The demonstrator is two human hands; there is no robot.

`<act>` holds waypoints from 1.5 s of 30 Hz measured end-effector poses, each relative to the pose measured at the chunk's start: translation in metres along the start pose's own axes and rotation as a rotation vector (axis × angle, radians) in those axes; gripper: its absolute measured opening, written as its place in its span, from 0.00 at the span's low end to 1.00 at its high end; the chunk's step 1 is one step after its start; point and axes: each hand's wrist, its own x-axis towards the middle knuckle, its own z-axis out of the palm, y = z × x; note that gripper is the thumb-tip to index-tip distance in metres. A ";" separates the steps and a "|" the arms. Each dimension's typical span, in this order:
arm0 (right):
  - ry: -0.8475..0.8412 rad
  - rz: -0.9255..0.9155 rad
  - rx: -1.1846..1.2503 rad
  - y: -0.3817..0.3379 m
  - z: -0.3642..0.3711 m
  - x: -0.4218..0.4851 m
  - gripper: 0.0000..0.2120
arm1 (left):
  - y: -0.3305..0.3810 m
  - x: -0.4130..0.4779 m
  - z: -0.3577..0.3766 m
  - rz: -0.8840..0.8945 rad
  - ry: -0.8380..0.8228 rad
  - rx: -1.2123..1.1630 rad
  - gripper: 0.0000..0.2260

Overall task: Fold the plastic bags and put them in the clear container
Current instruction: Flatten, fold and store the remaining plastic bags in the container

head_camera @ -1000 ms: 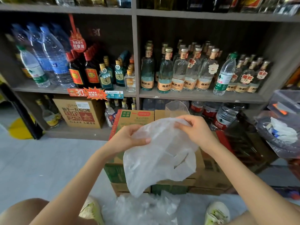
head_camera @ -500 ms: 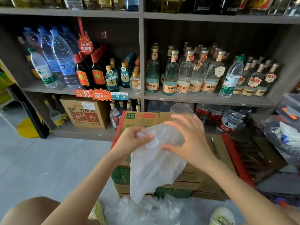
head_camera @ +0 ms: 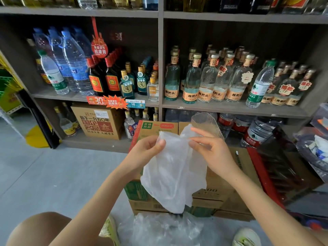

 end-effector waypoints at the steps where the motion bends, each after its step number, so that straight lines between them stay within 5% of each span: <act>1: 0.007 0.014 0.023 -0.002 -0.001 0.000 0.08 | 0.001 -0.002 0.001 -0.020 -0.080 -0.075 0.16; 4: -0.007 -0.003 0.008 -0.005 -0.004 -0.002 0.08 | 0.000 -0.007 0.006 -0.018 -0.052 -0.106 0.14; 8: -0.053 -0.012 0.093 -0.021 -0.011 -0.006 0.19 | -0.002 -0.005 0.014 0.096 0.162 0.150 0.02; 10: -0.048 -0.078 -0.021 -0.033 -0.007 -0.005 0.23 | -0.003 -0.003 0.017 0.186 0.190 0.300 0.05; 13: -0.006 -0.180 -0.152 -0.040 0.008 0.002 0.13 | -0.002 -0.002 0.021 0.281 0.206 0.432 0.08; 17: 0.026 -0.069 0.147 -0.037 0.004 0.008 0.01 | -0.001 -0.009 0.011 0.225 0.206 0.393 0.14; 23: 0.086 0.099 0.469 -0.022 -0.010 0.008 0.02 | -0.016 -0.019 -0.014 0.212 0.270 0.591 0.25; 32: 0.166 0.177 0.689 -0.004 -0.021 0.011 0.08 | -0.035 -0.021 -0.019 0.083 0.202 0.534 0.08; 38: 0.223 0.242 0.556 0.021 -0.042 0.013 0.05 | -0.032 -0.024 -0.035 -0.045 0.309 0.231 0.04; 45: 0.175 0.166 0.130 0.031 -0.040 0.004 0.06 | -0.020 -0.013 -0.055 -0.097 0.298 0.473 0.09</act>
